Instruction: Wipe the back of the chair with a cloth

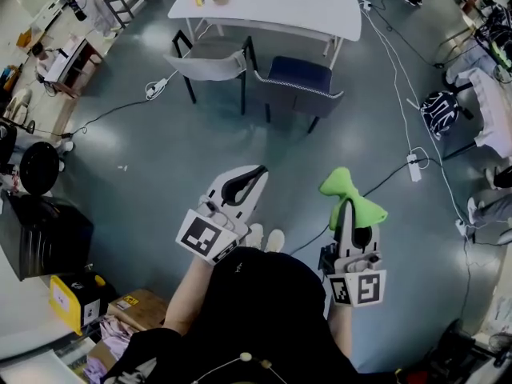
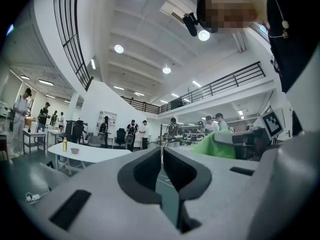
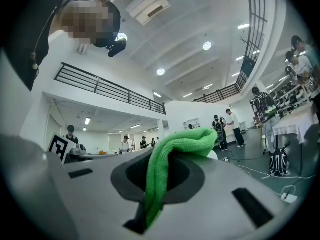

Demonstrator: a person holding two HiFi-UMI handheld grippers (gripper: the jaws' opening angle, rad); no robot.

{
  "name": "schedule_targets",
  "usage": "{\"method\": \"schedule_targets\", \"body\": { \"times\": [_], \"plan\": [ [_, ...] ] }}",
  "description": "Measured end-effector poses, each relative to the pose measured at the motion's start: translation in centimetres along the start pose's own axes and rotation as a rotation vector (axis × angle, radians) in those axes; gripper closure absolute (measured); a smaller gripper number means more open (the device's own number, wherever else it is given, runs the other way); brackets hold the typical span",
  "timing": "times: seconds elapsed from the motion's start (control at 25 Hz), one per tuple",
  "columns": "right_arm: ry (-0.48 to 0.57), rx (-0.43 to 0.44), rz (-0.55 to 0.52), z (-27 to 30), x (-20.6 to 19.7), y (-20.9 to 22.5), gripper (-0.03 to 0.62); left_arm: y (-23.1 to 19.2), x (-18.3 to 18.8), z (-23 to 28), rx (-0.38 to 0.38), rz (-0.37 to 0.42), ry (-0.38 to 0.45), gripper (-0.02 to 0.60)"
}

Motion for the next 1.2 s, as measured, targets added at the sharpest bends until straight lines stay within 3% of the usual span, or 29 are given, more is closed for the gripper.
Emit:
{"method": "schedule_targets", "body": {
  "times": [0.24, 0.44, 0.72, 1.2],
  "plan": [
    [0.008, 0.020, 0.021, -0.4, 0.0, 1.6, 0.574, 0.4, 0.6, 0.7, 0.044, 0.008, 0.028, 0.577],
    [-0.016, 0.014, 0.048, -0.3, -0.8, 3.4, 0.574, 0.9, -0.4, 1.5, 0.082, 0.069, -0.020, 0.577],
    [-0.036, -0.007, 0.056, 0.6, -1.1, 5.2, 0.574, -0.3, -0.7, 3.4, 0.095, 0.025, -0.021, 0.577],
    [-0.067, -0.041, 0.012, 9.4, 0.1, 6.3, 0.574, -9.1, 0.5, 9.4, 0.076, -0.019, 0.012, 0.577]
  ]
}}
Point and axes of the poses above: the fingertips, and each gripper's own axes: z forward along the fingers, y to its right, x out of its top, the point moved 5 cm from there along -z, backward along the fingers, and after that the axes turned 14 degrees about -y, right-handed, at the moved point
